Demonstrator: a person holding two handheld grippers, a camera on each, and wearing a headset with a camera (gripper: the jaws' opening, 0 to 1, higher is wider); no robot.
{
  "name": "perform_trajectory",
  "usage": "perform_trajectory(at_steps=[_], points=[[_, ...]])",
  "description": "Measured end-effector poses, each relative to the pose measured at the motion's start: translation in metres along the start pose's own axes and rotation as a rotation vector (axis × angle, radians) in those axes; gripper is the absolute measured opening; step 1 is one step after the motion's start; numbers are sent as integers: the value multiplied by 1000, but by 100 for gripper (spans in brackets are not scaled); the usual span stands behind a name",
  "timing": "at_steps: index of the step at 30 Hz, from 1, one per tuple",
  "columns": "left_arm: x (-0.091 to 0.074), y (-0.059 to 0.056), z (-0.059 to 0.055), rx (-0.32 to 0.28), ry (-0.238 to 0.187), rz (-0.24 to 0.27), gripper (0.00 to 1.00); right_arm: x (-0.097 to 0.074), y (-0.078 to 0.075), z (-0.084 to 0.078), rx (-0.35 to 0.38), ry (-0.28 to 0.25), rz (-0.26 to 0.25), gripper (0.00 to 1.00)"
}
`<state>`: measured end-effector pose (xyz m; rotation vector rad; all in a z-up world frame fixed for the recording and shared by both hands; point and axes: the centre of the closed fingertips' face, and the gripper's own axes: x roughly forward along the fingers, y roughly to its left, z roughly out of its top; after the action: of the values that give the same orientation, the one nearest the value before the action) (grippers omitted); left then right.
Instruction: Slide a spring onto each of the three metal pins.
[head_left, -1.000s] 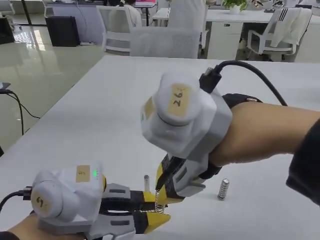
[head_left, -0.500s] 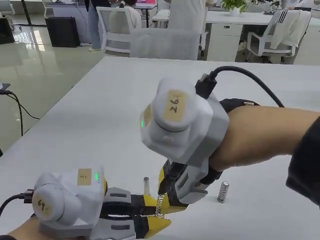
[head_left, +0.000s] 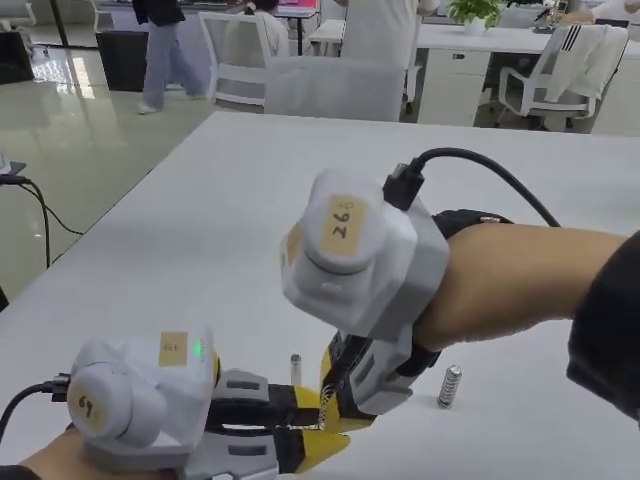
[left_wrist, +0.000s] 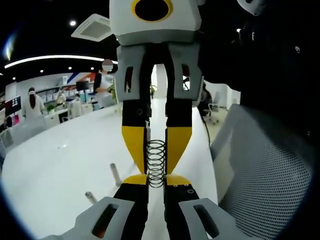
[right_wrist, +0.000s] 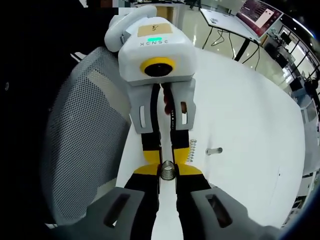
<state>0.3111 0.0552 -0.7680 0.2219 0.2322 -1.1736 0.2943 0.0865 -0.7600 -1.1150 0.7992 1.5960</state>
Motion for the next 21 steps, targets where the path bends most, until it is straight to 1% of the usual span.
perform_trajectory(at_steps=[8,12,13,16,17,19,21], points=[[-1,2,-1,-8,-8,8,3,1,-2,0,9,1,-4,8],[-1,4,-3,-15,-2,14,4,1,-3,0,13,-1,-7,8],[-1,4,-4,-19,3,14,5,0,-4,0,14,-1,-10,8],[-2,4,-10,-30,16,17,13,-2,-7,-1,21,-3,-17,8],[-3,4,-11,-32,20,17,13,-2,-8,-3,23,-2,-19,8],[-4,4,-13,-46,21,19,15,-3,-9,-4,24,0,-23,8],[-5,5,-13,-55,19,21,18,-4,-11,-8,28,8,-30,8]])
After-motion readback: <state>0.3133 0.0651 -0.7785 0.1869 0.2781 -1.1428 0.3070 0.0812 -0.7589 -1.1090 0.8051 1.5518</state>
